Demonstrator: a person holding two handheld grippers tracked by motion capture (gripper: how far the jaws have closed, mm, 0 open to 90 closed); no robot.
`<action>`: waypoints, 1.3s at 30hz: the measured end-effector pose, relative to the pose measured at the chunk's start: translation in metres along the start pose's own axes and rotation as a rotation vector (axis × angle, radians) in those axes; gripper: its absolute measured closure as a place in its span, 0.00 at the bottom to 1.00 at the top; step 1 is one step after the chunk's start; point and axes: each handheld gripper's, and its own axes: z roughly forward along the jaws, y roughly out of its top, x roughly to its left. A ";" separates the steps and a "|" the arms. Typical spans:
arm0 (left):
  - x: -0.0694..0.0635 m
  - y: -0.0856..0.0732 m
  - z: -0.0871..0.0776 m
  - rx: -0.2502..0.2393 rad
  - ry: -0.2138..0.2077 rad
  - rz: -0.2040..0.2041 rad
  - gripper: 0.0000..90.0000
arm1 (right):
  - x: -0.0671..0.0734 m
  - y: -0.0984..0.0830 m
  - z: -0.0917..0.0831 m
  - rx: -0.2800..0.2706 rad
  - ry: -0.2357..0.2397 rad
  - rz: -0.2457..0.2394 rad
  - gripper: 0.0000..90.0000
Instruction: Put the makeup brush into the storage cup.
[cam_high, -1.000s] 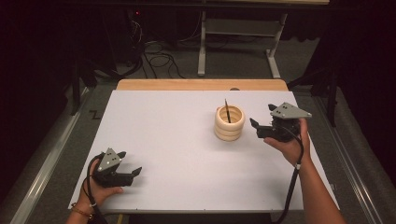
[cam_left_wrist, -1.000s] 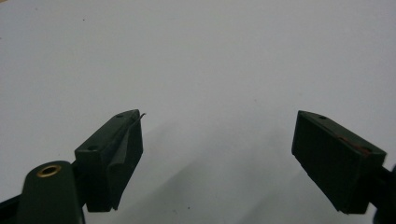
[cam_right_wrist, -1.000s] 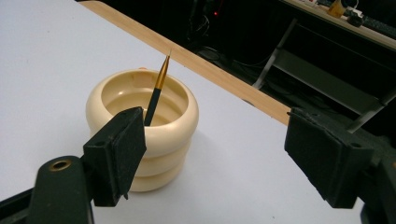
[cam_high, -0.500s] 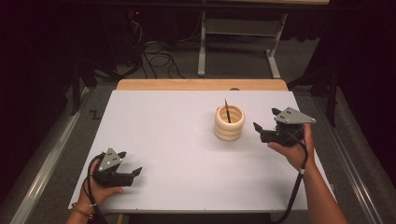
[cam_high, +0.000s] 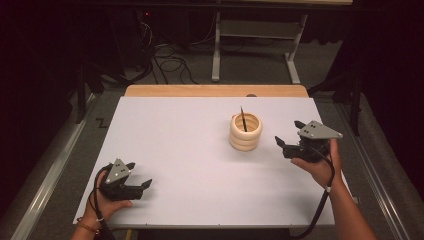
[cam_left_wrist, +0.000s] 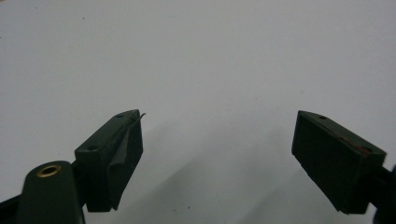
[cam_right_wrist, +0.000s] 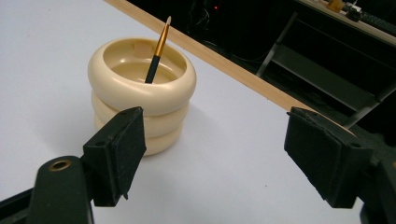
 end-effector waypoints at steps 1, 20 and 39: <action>0.000 0.000 0.000 0.000 0.000 0.000 0.19 | 0.000 0.000 0.000 0.000 0.000 0.000 0.24; 0.000 0.000 0.000 0.003 -0.001 0.002 0.19 | 0.003 -0.013 -0.013 -0.015 0.007 -0.022 0.22; 0.000 0.000 0.001 0.004 -0.001 0.003 0.19 | -0.002 -0.037 -0.029 -0.003 -0.003 -0.029 0.22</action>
